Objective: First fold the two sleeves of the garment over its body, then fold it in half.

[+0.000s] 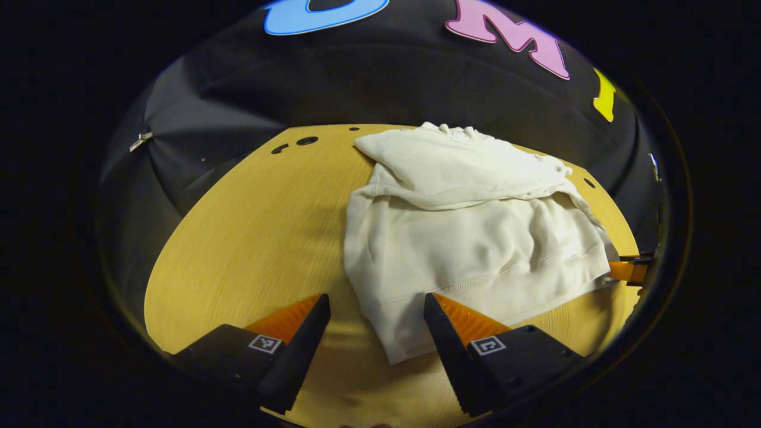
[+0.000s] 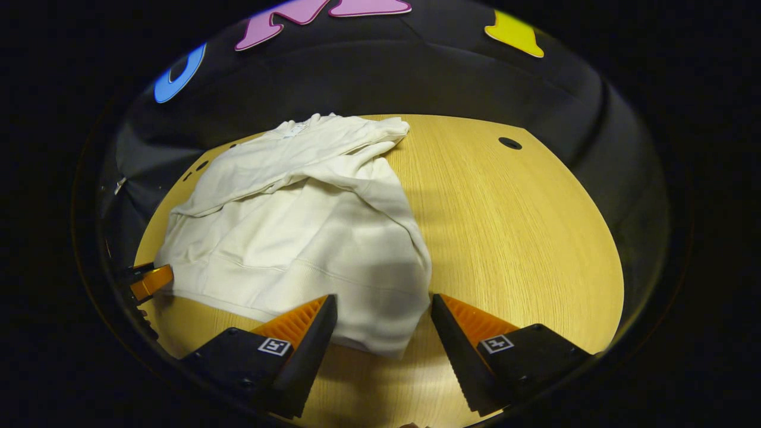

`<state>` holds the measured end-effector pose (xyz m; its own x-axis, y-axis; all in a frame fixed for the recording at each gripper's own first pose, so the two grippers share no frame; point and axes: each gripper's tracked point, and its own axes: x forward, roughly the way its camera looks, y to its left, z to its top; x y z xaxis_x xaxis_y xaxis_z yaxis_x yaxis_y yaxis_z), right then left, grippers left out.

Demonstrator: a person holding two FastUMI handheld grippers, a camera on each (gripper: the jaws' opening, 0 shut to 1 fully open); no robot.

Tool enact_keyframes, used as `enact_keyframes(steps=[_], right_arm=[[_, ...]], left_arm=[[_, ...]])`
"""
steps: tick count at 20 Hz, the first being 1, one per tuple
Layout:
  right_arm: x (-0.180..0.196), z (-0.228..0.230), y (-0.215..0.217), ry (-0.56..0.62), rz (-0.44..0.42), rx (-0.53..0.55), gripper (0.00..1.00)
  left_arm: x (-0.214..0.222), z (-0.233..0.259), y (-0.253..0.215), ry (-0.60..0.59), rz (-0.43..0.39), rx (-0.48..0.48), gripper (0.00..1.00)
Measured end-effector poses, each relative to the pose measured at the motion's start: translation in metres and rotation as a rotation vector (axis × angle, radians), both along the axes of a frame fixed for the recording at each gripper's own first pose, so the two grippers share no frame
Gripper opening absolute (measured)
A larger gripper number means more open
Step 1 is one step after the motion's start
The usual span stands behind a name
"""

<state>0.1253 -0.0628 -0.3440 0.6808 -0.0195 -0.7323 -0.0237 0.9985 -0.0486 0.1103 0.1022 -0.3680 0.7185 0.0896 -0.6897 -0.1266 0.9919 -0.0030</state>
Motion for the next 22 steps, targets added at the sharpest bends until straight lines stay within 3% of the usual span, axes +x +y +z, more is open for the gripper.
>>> enact_keyframes(steps=[3, 6, 7, 10, 11, 12, 13, 14, 15, 19, 22], right_arm=[[0.001, 0.0, 0.001, -0.002, -0.014, -0.005, 0.99], [0.002, 0.0, 0.006, -0.001, -0.035, 0.002, 1.0], [0.002, 0.0, 0.01, -0.003, -0.031, 0.003, 0.96], [0.002, -0.002, 0.026, -0.007, 0.001, 0.02, 0.69], [0.003, -0.002, 0.032, -0.009, 0.01, 0.031, 0.5], [0.002, -0.004, 0.033, -0.012, 0.006, 0.036, 0.41], [0.005, -0.002, 0.035, -0.025, 0.009, 0.039, 0.24], [0.006, -0.004, 0.036, -0.025, 0.012, 0.042, 0.23], [0.008, -0.002, 0.039, -0.026, 0.025, 0.05, 0.13], [0.008, -0.003, 0.042, -0.006, 0.05, 0.109, 0.08], [0.008, -0.002, 0.043, -0.01, 0.065, 0.086, 0.07]], left_arm=[[-0.001, 0.0, -0.002, -0.021, 0.007, 0.005, 1.0], [0.001, -0.002, -0.01, -0.038, -0.018, 0.014, 0.92], [0.001, -0.002, -0.014, -0.04, -0.029, 0.012, 0.88], [0.002, -0.002, -0.025, -0.044, -0.041, 0.023, 0.56], [0.004, -0.002, -0.029, -0.051, -0.052, 0.027, 0.52], [0.004, -0.002, -0.033, -0.056, -0.057, 0.025, 0.38], [0.005, -0.002, -0.036, -0.064, -0.057, 0.018, 0.37], [0.005, -0.001, -0.037, -0.065, -0.053, 0.018, 0.19], [0.006, -0.002, -0.038, -0.066, -0.056, 0.024, 0.14], [0.008, 0.0, -0.04, -0.049, -0.066, 0.046, 0.08], [0.008, 0.002, -0.04, -0.016, -0.066, 0.045, 0.07]])
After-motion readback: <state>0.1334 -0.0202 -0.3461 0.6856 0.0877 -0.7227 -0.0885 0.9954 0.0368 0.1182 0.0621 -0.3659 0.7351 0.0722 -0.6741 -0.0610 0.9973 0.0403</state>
